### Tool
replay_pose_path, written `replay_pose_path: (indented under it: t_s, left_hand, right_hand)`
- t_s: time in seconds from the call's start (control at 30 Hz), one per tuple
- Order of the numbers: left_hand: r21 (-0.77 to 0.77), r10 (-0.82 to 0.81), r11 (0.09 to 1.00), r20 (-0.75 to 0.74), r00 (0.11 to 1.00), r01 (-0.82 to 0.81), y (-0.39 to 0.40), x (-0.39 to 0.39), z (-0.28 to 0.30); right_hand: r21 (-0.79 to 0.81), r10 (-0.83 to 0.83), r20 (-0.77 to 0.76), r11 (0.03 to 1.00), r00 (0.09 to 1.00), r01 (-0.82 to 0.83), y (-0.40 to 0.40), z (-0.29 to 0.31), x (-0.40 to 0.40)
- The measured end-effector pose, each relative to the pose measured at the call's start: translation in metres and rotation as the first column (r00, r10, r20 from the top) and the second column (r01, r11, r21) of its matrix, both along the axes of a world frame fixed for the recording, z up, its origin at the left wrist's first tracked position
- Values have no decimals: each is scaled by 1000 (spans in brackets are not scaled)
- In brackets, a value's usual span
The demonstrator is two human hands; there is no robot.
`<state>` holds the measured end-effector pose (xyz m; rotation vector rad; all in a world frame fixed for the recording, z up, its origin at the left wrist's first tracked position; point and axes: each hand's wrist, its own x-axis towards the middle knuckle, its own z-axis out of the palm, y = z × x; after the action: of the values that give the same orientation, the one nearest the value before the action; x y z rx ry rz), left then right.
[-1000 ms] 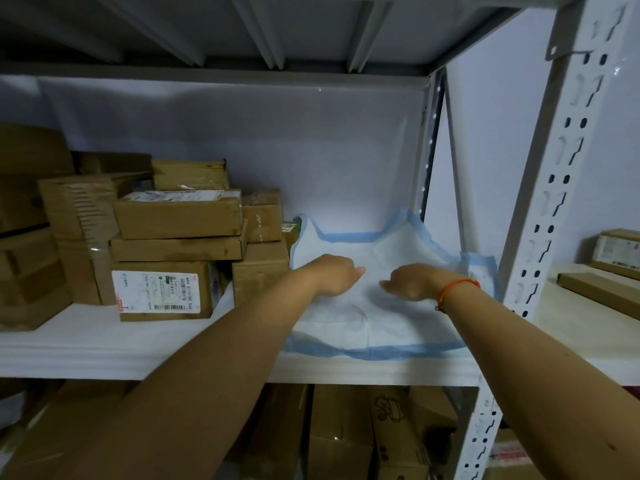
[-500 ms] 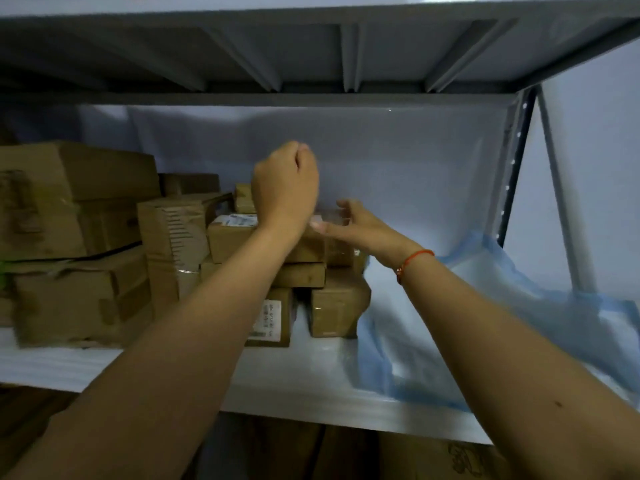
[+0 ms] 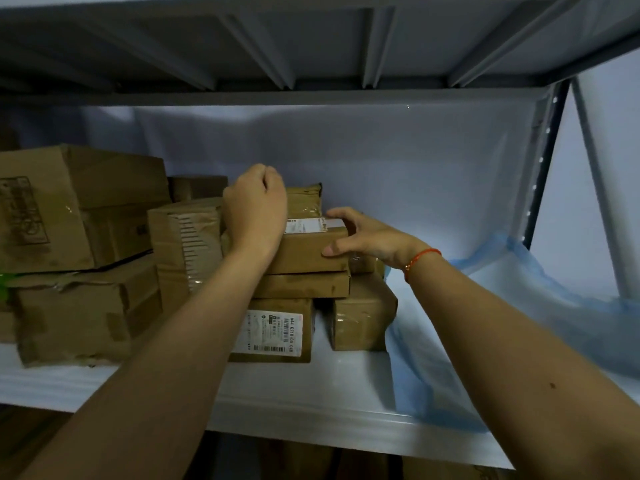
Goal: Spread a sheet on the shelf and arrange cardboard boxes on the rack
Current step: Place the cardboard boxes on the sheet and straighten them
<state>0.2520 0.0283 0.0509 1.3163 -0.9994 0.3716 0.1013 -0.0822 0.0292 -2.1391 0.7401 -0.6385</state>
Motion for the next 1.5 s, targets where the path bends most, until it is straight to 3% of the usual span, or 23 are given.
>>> replay_pose_path:
  t_s: [0.17, 0.33, 0.47, 0.57, 0.63, 0.67, 0.73, 0.8, 0.87, 1.0, 1.27, 1.37, 1.5]
  left_hand:
    - [-81, -27, 996, 29, 999, 29, 1, -27, 6]
    - [-64, -94, 993, 118, 989, 102, -12, -65, 7]
    - [96, -119, 990, 160, 980, 104, -34, -87, 2]
    - [302, -196, 945, 208, 958, 128, -53, -96, 0]
    - [553, -329, 821, 253, 910, 143, -60, -90, 1]
    - [719, -408, 686, 254, 877, 111, -61, -83, 4]
    - [945, -514, 321, 225, 828, -58, -60, -65, 11]
    - [981, -558, 53, 183, 809, -185, -60, -47, 14]
    - [973, -585, -29, 170, 793, -230, -66, -33, 12]
    - [947, -631, -14, 240, 738, -321, -74, -20, 8]
    - [943, -608, -9, 259, 751, -332, -80, -15, 3]
    - [956, -607, 6, 236, 759, -292, -78, -15, 3]
    - [965, -607, 6, 213, 766, -263, -72, -14, 3]
  right_hand:
    - [-45, -112, 216, 991, 970, 125, 9, 14, -31]
    - [-3, -314, 452, 936, 835, 353, 7, 30, -91]
    - [138, -546, 555, 804, 628, 578, -21, 16, -134]
    - [157, -751, 438, 605, 494, 781, -42, -8, -150]
    - [114, -839, 316, 497, 442, 860, -54, -26, -151]
    - [94, -858, 273, 474, 435, 876, -61, -35, -148]
    - [76, -878, 214, 451, 427, 889, -70, -46, -137]
    - [75, -897, 166, 426, 410, 902, -78, -53, -122]
    - [40, -919, 137, 378, 369, 925, -80, -59, -109]
    - [-11, -940, 103, 325, 324, 946, -85, -70, -95]
    - [-2, -950, -37, 310, 309, 951, -89, -84, -93]
    - [-18, -937, -84, 341, 338, 940, -92, -93, -95]
    - [-132, -889, -260, 418, 376, 899, -94, -107, -99]
